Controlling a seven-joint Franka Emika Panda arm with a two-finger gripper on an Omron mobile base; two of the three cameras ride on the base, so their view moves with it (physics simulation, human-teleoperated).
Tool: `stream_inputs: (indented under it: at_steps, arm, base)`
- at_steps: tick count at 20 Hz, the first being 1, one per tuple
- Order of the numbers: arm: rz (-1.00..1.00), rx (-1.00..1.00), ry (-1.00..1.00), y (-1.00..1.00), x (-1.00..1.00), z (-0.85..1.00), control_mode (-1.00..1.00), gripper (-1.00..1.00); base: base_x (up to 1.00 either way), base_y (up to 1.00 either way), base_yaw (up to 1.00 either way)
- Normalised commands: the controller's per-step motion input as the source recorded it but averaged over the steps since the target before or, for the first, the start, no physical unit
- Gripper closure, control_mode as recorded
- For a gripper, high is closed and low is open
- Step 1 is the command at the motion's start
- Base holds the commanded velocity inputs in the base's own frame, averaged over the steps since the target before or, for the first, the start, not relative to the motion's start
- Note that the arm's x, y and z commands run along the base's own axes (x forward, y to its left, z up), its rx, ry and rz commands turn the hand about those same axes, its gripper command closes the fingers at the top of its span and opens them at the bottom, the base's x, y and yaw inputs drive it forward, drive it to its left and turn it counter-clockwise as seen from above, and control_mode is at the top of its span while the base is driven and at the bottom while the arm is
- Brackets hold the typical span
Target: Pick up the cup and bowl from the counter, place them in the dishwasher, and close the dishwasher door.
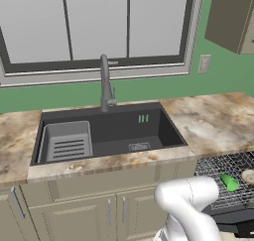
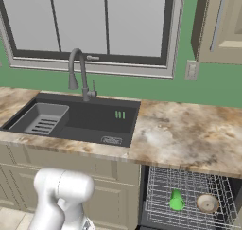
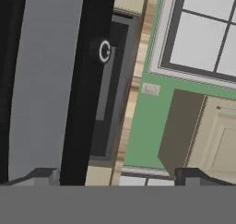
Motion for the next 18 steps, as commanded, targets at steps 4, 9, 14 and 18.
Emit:
stream_inputs:
  at_steps: [4, 9, 14, 18]
  arm:
    - [0.0, -0.14, -0.04, -0.24, 0.0, -0.54, -1.0, -1.0]
    - [0.0, -0.12, -0.07, -0.25, 0.0, -0.68, -1.0, -1.0]
    - [0.0, -0.07, -0.08, -0.22, 0.0, -0.74, -1.0, -1.0]
    - [0.0, -0.1, -0.08, -0.24, 0.0, -0.7, -1.0, -1.0]
  base:
    - [0.0, 0.0, 0.0]
    - [0.0, 0.0, 0.0]
    - [0.0, 0.0, 0.0]
    - [0.0, 0.0, 0.0]
